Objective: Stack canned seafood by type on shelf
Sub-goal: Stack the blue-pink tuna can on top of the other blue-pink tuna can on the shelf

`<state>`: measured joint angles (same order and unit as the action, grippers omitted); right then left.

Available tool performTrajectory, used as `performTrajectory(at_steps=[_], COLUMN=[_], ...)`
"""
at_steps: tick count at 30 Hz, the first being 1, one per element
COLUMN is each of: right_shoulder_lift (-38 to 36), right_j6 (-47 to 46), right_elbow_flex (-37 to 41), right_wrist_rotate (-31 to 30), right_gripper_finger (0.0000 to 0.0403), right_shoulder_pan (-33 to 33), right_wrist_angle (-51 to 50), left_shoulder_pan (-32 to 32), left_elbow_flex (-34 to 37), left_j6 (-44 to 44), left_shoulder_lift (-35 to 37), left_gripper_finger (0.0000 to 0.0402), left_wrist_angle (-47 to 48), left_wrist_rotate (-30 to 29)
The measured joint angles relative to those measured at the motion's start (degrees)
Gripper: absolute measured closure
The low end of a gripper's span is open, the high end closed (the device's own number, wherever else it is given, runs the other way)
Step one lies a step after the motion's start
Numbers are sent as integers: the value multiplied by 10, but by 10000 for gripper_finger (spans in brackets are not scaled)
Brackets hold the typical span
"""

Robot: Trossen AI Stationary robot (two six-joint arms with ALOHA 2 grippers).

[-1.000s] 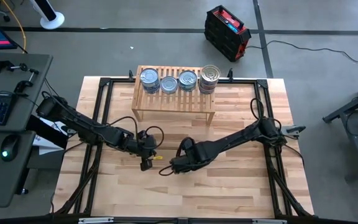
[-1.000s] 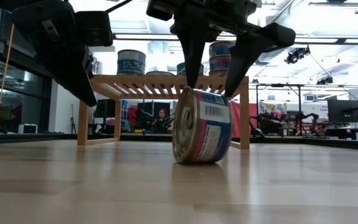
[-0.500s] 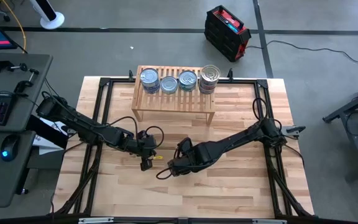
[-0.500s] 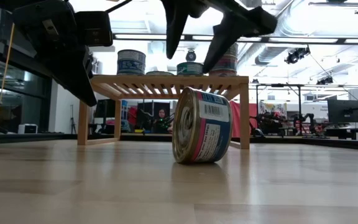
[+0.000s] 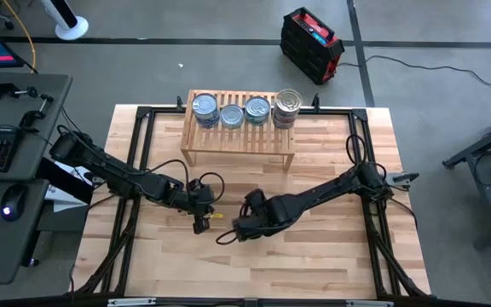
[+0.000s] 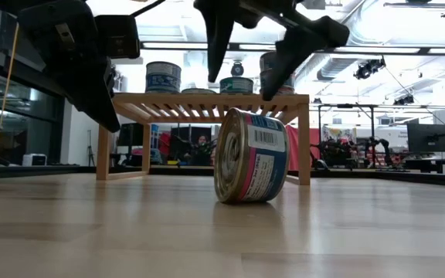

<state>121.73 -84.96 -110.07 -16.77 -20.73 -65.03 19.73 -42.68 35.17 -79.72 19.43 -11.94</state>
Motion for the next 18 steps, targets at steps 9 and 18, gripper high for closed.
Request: performTrajectory(at_steps=[9,18], right_shoulder_lift=[3,31], right_j6=[-29,-51], right_elbow_flex=[3,3], right_wrist_rotate=[-12,-4], right_gripper_finger=[86,86], right_shoulder_pan=[-13,-12], right_wrist_angle=[-4,3], left_shoulder_pan=[0,0], left_elbow_flex=[0,0], left_j6=[1,13], left_shoulder_lift=[0,0], left_gripper_finger=[402,401], left_wrist_angle=[0,-1], left_wrist_rotate=[0,0])
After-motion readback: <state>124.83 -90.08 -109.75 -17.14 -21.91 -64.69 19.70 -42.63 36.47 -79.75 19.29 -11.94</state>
